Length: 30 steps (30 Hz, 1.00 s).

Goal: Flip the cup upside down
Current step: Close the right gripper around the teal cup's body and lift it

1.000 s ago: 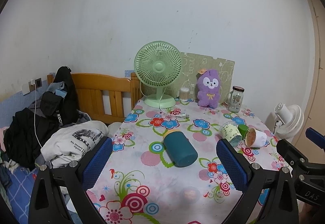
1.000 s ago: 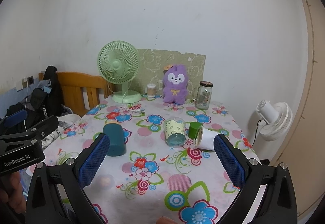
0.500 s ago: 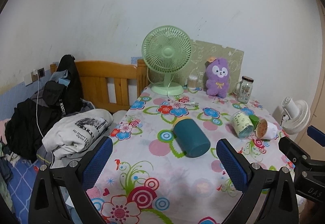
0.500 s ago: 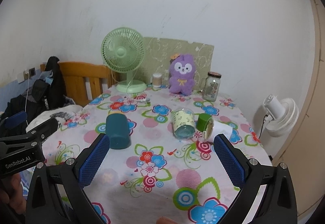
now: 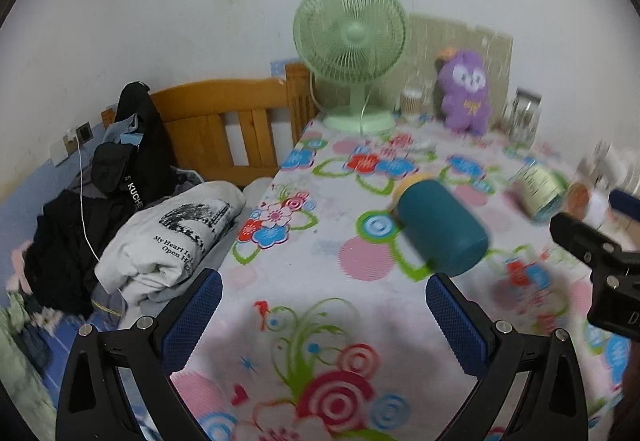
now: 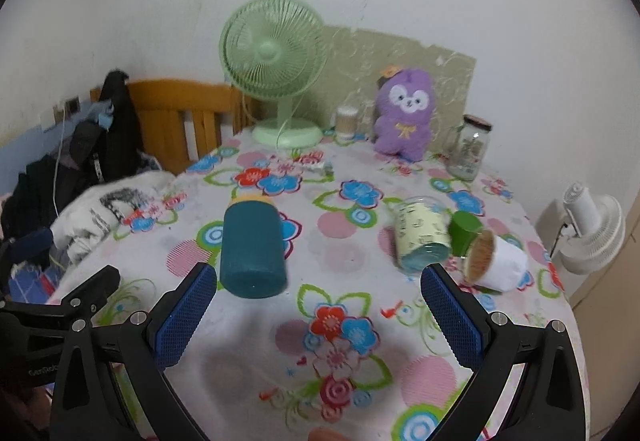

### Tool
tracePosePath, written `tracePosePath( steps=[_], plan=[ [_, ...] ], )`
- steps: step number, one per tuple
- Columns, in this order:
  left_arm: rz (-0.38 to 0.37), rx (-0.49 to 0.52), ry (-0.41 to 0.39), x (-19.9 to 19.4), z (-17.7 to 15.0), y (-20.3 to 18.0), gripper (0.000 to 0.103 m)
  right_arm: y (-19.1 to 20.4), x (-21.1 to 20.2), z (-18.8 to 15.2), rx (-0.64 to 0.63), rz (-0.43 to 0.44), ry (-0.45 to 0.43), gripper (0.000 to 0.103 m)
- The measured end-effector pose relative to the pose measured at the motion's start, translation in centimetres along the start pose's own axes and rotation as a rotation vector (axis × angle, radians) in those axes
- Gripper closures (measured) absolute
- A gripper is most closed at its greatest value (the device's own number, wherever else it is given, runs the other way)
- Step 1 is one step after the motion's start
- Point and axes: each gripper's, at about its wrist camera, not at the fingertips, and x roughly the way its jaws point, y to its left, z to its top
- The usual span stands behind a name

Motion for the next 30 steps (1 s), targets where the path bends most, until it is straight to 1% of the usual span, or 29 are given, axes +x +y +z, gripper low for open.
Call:
tracePosePath(
  steps=[4, 6, 8, 11, 14, 18, 21, 24, 26, 30],
  plan=[
    [0.019, 0.072, 0.056, 2.9, 0.4, 0.1, 0.000, 0.7, 3.5, 0.5, -0.011, 0.043, 0.073, 0.000],
    [0.029, 0.107, 0.072, 4.0, 0.5, -0.1, 0.000, 1.1, 4.8, 0.7, -0.011, 0.091, 0.094, 0.000],
    [0.029, 0.129, 0.083, 4.6, 0.7, -0.3, 0.000, 1.6, 6.0, 0.9, -0.023, 0.123, 0.126, 0.000],
    [0.020, 0.148, 0.095, 5.6, 0.9, -0.5, 0.000, 2.8, 7.5, 1.5, -0.074, 0.133, 0.154, 0.000],
    [0.022, 0.172, 0.116, 6.7, 1.2, -1.0, 0.000, 3.3, 8.7, 2.0, -0.096, 0.156, 0.177, 0.000],
    [0.037, 0.220, 0.133, 7.6, 1.5, -1.7, 0.000, 3.5, 11.3, 2.6, -0.089, 0.217, 0.259, 0.000],
    [0.034, 0.247, 0.135, 7.9, 1.6, -2.1, 0.000, 3.8, 12.7, 2.7, -0.073, 0.248, 0.300, 0.001],
    [0.044, 0.261, 0.136, 8.2, 2.0, -2.3, 0.000, 4.1, 13.5, 2.5, -0.073, 0.254, 0.325, 0.014],
    [0.045, 0.263, 0.140, 8.3, 2.0, -2.2, 0.000, 4.1, 14.3, 2.3, -0.074, 0.258, 0.354, 0.033],
    [0.046, 0.264, 0.141, 8.3, 2.0, -2.3, 0.000, 3.9, 14.5, 2.3, -0.075, 0.276, 0.352, 0.033]
  ],
)
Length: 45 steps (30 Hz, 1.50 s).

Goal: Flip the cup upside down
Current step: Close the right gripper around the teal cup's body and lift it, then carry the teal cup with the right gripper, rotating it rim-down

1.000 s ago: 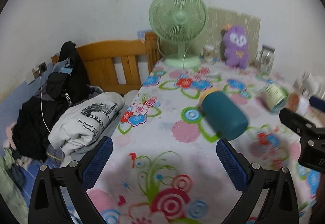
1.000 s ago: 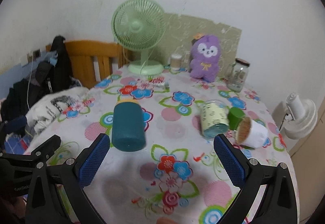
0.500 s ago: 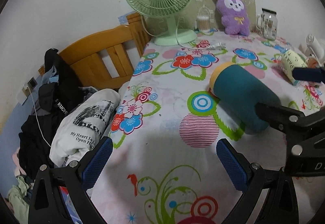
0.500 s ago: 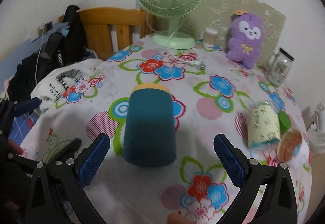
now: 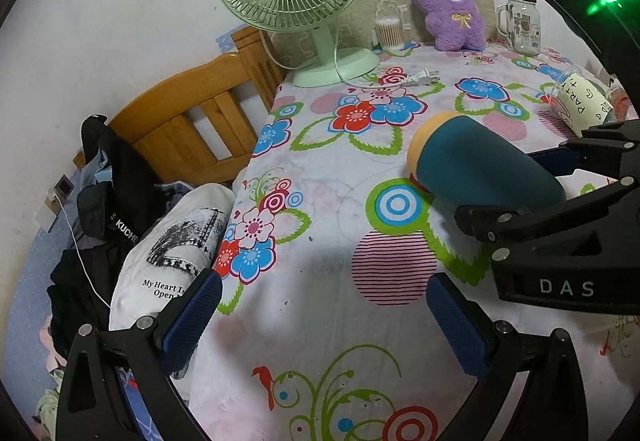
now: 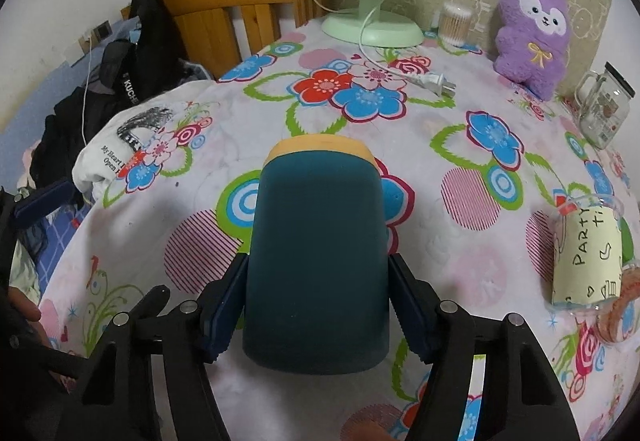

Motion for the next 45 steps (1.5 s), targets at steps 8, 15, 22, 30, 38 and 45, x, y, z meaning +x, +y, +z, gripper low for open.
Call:
tracePosePath(
  steps=[8, 15, 22, 30, 38, 45],
  plan=[
    [-0.016, -0.016, -0.011, -1.0, -0.5, 0.0, 0.000, -0.8, -2.1, -0.6, 0.042, 0.077, -0.027, 0.034],
    [-0.061, -0.028, -0.044, -3.8, -1.7, -0.6, 0.000, -2.1, -6.6, -3.1, 0.084, 0.072, -0.097, 0.034],
    [-0.156, -0.049, -0.076, -7.0, -3.1, -2.4, 0.000, -2.5, -11.0, -7.8, 0.087, -0.029, -0.139, 0.034],
    [-0.229, -0.073, -0.082, -9.2, -4.9, -5.4, 0.000, -3.1, -11.2, -11.3, 0.137, -0.134, -0.114, 0.034],
    [-0.239, -0.077, -0.032, -9.3, -6.7, -8.0, 0.000, -2.9, -9.2, -13.3, 0.162, -0.209, -0.058, 0.034],
    [-0.238, -0.084, -0.025, -9.4, -6.7, -8.5, 0.000, -3.3, -9.3, -14.0, 0.168, -0.235, -0.055, 0.034]
  ],
)
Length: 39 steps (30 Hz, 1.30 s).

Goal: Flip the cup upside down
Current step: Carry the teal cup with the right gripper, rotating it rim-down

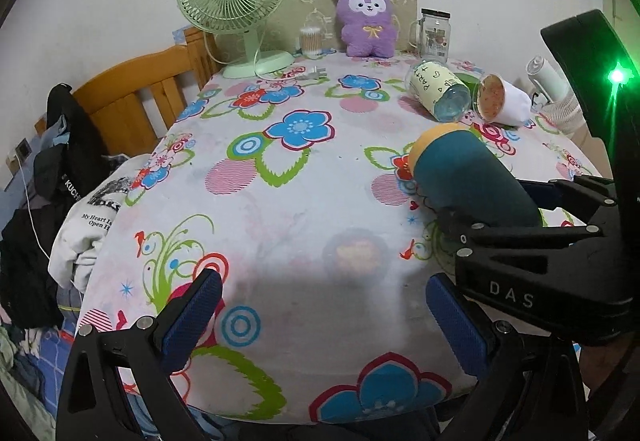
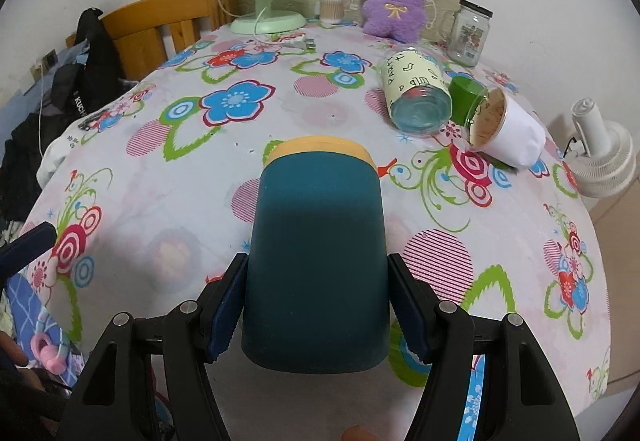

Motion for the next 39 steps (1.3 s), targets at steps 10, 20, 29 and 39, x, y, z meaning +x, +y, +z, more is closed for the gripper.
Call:
tracePosePath(
  steps=[10, 20, 29, 39],
  plan=[
    [0.007, -0.012, 0.002, -0.1, -0.1, -0.3, 0.000, -2.3, -1.8, -0.3, 0.052, 0.046, -0.018, 0.021],
    [-0.083, -0.051, -0.050, -0.6, 0.8, -3.4, 0.000, -10.7, -6.2, -2.9, 0.240, 0.091, -0.084, 0.020],
    [-0.154, 0.012, -0.089, -0.5, 2.6, -9.3, 0.000, -16.6, -8.0, -6.1, 0.351, 0.071, -0.112, 0.020],
    [-0.216, -0.005, -0.070, 2.0, 4.3, -13.2, 0.000, -21.2, -9.4, -8.5, 0.438, 0.025, -0.138, 0.020]
  ],
)
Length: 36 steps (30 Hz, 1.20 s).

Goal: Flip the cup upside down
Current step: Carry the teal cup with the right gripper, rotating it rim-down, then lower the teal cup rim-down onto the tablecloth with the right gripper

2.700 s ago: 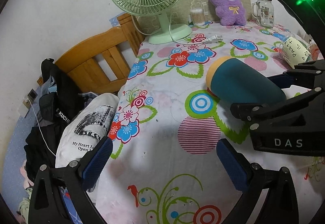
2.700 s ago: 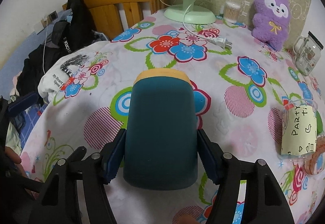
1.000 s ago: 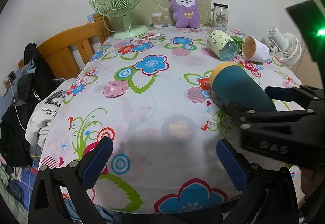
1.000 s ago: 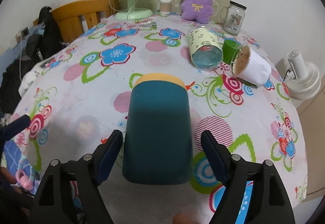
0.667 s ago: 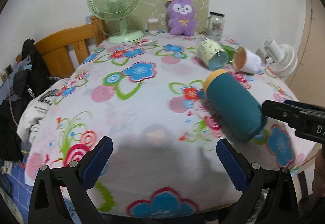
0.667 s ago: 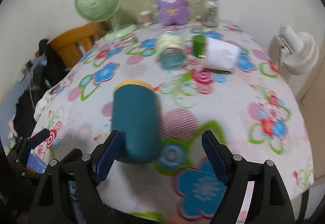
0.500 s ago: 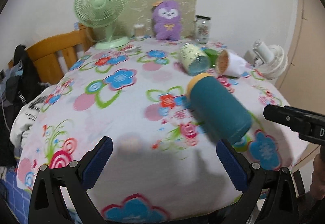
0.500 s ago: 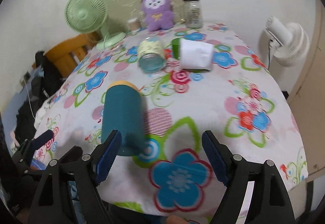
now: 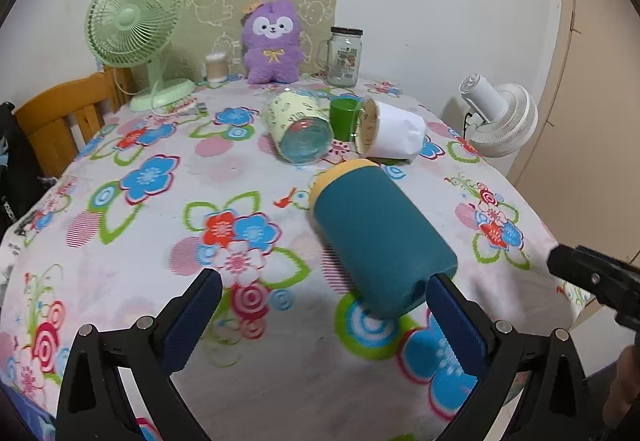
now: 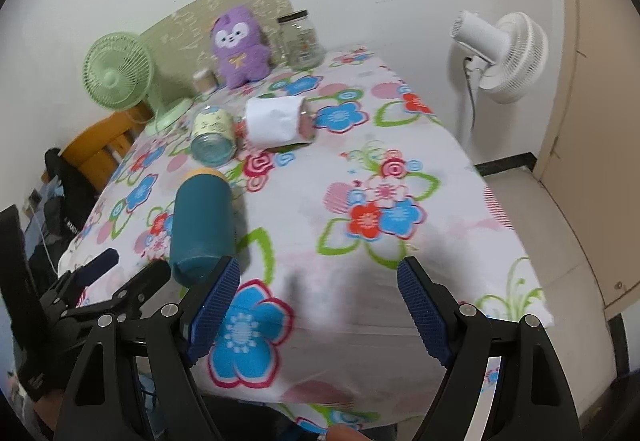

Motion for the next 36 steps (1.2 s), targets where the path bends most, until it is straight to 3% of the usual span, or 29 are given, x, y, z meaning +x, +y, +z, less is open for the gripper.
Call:
tracePosePath(
  steps=[18, 36],
  plan=[
    [-0.055, 0.026, -0.004, 2.4, 1.1, -5.3, 0.000, -5.3, -0.2, -0.4, 0.081, -0.028, -0.003, 0.020],
    [-0.045, -0.007, -0.015, 1.8, 1.2, -5.0, 0.000, -5.6, -0.5, -0.4, 0.087, -0.014, -0.014, 0.020]
  ],
)
